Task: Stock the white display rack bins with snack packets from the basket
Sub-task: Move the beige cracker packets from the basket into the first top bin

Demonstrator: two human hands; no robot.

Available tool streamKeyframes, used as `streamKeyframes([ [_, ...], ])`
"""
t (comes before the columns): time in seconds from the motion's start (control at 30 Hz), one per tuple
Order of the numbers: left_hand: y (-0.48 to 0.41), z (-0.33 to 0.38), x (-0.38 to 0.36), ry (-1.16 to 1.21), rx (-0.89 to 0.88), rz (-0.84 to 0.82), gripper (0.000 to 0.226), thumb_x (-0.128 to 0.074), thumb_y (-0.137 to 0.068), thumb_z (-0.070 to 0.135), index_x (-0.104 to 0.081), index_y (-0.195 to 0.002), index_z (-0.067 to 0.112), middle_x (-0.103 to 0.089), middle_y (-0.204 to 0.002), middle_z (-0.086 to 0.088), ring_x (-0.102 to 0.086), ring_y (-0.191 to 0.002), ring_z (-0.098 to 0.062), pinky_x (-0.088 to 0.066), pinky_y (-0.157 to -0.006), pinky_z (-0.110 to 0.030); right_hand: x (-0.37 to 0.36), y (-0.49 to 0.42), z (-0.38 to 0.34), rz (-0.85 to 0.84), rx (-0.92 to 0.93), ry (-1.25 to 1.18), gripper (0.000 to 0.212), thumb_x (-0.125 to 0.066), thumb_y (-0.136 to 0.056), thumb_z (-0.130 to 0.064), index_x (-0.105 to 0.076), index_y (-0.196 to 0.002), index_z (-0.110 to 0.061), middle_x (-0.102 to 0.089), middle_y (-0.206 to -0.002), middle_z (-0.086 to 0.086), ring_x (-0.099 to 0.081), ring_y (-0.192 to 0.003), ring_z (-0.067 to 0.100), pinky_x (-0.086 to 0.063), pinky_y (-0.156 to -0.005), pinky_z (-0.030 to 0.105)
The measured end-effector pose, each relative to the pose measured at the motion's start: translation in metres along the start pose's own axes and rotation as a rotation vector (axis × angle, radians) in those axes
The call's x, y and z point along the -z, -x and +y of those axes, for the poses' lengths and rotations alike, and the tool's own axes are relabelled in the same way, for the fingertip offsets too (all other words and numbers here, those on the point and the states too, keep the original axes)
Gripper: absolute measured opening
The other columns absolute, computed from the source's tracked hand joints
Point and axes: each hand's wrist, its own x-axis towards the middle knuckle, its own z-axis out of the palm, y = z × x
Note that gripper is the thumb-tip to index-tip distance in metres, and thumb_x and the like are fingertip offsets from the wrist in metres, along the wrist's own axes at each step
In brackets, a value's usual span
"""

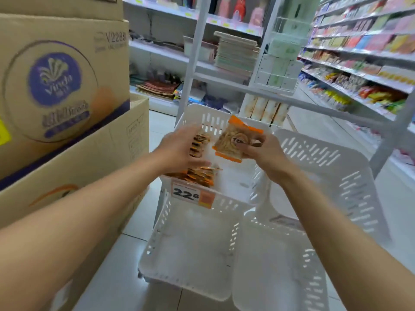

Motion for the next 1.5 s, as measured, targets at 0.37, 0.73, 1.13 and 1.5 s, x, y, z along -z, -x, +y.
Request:
streamKeyframes([
  [0.37, 0.0, -0.058, -0.035, -0.113, 0.012, 0.103, 0.092, -0.061, -0.081, 0.068, -0.027, -0.155, 0.025, -0.01, -0.166, 0.008, 0.004, -0.151, -0.006, -0.015, -0.123, -0.046, -0.062, -0.03, 0.056, -0.277, -0.198, -0.037, 0.043, -0.077, -0.083, -0.026, -0.057, -0.121, -0.025, -0.069, -0.108, -0.002, -0.068, -0.094, 0.009, -0.052, -0.067, 0.012],
  [0.73, 0.003, -0.055, -0.037, -0.087, 0.017, 0.143, 0.08, -0.064, -0.084, 0.06, -0.038, -0.15, 0.023, -0.024, -0.162, 0.006, -0.004, -0.152, -0.009, -0.02, -0.121, -0.05, -0.078, -0.026, 0.064, -0.181, -0.189, 0.191, 0.073, -0.078, -0.082, -0.035, -0.039, -0.143, -0.024, -0.043, -0.138, 0.0, -0.052, -0.117, 0.016, -0.052, -0.092, 0.031],
  [1.13, 0.122, 0.035, -0.046, 0.128, -0.043, 0.184, 0.029, -0.073, -0.087, 0.028, -0.067, -0.113, 0.017, -0.068, -0.111, 0.0, -0.06, -0.103, -0.02, -0.049, -0.088, -0.037, -0.06, 0.141, 0.008, 0.126, 0.144, 0.35, 0.035, -0.067, -0.086, -0.011, -0.063, -0.121, -0.014, -0.058, -0.111, -0.002, -0.057, -0.086, 0.012, -0.04, -0.071, 0.008],
  [1.5, 0.331, 0.032, -0.1, 0.292, 0.287, -0.17, 0.039, -0.072, -0.088, 0.034, -0.064, -0.119, 0.014, -0.064, -0.111, 0.001, -0.058, -0.098, -0.013, -0.047, -0.085, -0.029, -0.111, 0.367, 0.11, -0.437, -0.222, 0.453, 0.021, -0.063, -0.088, -0.004, -0.071, -0.108, -0.006, -0.07, -0.097, 0.005, -0.058, -0.083, 0.014, -0.044, -0.076, 0.026],
])
